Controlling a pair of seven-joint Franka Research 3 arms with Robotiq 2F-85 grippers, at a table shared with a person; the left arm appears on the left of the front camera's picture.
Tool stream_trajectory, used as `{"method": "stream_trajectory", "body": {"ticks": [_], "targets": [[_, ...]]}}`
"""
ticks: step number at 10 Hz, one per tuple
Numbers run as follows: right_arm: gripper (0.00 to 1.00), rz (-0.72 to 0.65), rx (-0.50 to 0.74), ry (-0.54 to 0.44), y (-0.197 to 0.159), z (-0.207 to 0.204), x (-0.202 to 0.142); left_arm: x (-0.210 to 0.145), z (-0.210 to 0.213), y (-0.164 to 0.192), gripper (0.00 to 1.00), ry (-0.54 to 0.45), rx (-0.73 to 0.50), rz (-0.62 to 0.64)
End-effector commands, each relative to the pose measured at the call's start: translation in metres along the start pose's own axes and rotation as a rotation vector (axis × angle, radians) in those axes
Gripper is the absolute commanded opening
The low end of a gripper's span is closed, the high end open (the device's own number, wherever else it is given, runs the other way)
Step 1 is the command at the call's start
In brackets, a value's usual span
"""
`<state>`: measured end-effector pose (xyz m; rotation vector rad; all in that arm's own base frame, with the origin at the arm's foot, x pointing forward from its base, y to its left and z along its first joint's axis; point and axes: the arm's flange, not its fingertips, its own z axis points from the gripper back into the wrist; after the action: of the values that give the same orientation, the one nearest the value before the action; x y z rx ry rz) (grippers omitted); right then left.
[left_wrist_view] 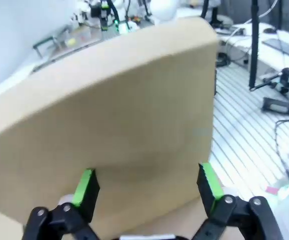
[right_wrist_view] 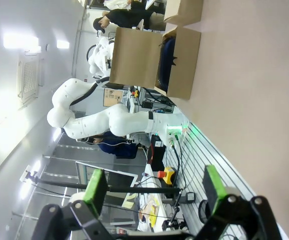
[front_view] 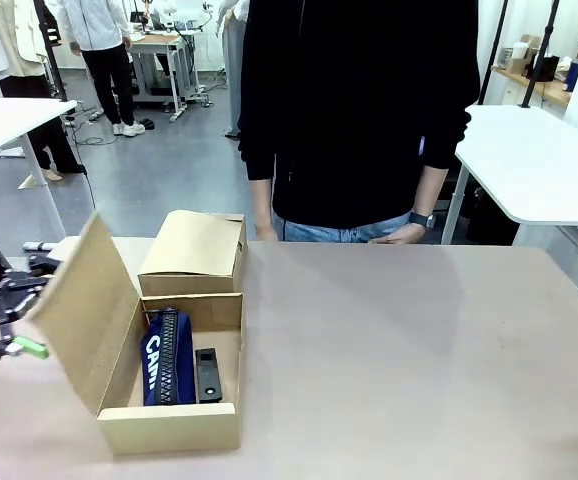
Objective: Place items inside the box.
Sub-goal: Close the lid of the Mailer Box closest to the robot.
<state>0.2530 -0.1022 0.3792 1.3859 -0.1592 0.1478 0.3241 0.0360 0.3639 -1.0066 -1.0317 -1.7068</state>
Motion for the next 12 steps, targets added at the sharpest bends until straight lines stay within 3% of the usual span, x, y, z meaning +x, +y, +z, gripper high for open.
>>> {"method": "stream_trajectory", "body": {"ticks": [1,3,7,10,12], "targets": [[1.0,-0.017,0.013,-0.009,0.007,0.001,0.002,-0.037,-0.06,-0.015,1.0,0.008,0.012,-0.101],[1.0,-0.017,0.013,-0.009,0.007,0.001,0.002,-0.039,-0.1,-0.006,1.0,0.003,0.004,-0.077],[1.0,-0.017,0.013,-0.009,0.007,0.001,0.002,-0.056,-0.144,0.004,1.0,0.014,0.178,0.009],[1.0,-0.017,0.013,-0.009,0.007,0.001,0.002,-0.078,-0.158,0.002,1.0,0.114,0.135,0.03],[1.0,-0.017,0.013,-0.009,0.007,0.001,0.002,-0.078,-0.157,0.0,1.0,0.117,0.113,0.027]]}}
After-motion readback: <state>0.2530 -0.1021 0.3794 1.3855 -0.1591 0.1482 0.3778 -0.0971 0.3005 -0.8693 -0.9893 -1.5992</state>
